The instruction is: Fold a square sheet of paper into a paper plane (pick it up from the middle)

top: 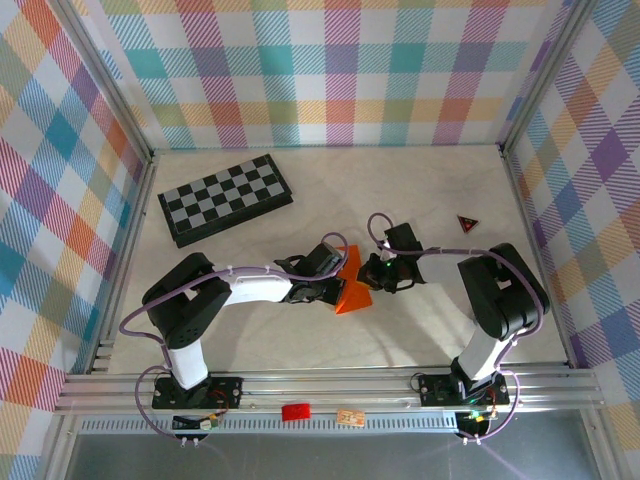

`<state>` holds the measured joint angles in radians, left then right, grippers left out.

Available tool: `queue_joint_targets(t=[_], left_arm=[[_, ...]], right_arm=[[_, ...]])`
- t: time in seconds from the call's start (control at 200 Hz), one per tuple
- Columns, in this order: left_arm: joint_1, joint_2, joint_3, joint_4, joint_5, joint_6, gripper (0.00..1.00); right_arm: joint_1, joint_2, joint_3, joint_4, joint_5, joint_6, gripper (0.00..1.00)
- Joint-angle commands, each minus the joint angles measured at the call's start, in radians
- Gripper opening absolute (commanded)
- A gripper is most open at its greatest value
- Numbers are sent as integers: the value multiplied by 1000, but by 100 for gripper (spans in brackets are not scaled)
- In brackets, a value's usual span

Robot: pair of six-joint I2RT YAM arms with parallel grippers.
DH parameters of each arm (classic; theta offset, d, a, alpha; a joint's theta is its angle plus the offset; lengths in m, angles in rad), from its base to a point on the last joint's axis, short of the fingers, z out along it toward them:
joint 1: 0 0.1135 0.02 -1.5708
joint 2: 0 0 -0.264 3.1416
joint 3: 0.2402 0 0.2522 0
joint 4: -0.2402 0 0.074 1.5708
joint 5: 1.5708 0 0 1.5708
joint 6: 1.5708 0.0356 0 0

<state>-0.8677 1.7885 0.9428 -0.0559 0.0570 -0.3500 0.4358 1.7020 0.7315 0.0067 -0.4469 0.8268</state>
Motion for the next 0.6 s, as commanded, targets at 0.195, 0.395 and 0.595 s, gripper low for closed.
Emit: queue_joint_targets(t=[0.195,0.395,0.595], left_arm=[[7,-5,-13,-75,-20,14,3],[8,4,-2,-78,-21,16,3],[7,6,7,-85,-16,21,3]], right_arm=[[-25,-56,82,-106,-27,-39,4],[-17,-23,20,25,-72,63,4],[-40,7,-3,-62,43,15,2]])
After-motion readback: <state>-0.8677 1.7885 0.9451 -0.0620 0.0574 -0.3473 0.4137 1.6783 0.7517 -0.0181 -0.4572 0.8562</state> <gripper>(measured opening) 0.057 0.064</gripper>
